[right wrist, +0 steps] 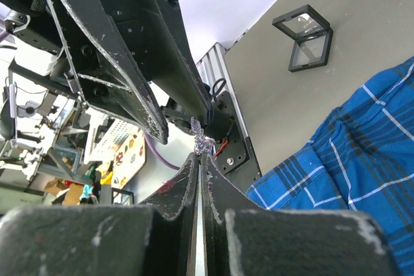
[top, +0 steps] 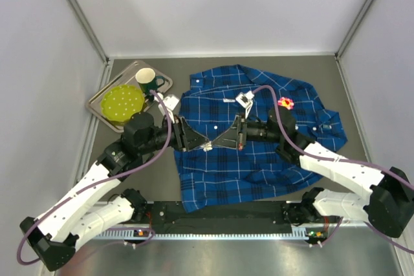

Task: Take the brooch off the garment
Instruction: Pass from the right arm to the left, then pass from the left arm to the right

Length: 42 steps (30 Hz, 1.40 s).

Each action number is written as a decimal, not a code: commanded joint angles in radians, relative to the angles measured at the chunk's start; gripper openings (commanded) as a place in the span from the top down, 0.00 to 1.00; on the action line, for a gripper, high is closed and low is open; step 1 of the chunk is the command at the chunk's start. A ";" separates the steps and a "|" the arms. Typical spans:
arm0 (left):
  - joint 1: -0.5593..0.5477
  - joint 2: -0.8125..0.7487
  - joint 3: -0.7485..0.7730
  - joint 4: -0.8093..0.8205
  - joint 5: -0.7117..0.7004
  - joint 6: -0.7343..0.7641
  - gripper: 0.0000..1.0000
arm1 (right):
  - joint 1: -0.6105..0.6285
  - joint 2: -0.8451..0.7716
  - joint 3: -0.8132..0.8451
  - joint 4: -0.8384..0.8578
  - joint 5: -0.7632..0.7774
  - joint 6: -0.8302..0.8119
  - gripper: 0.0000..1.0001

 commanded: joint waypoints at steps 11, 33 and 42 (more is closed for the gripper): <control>0.007 0.031 0.024 -0.011 0.062 0.044 0.62 | -0.008 0.018 0.003 0.086 -0.039 0.016 1.00; 0.022 -0.079 0.012 0.012 -0.148 0.000 1.00 | 0.037 0.077 0.017 0.165 -0.002 0.211 0.56; 0.022 -0.102 -0.038 0.108 -0.127 -0.063 1.00 | 0.060 0.100 0.003 0.276 0.013 0.245 0.61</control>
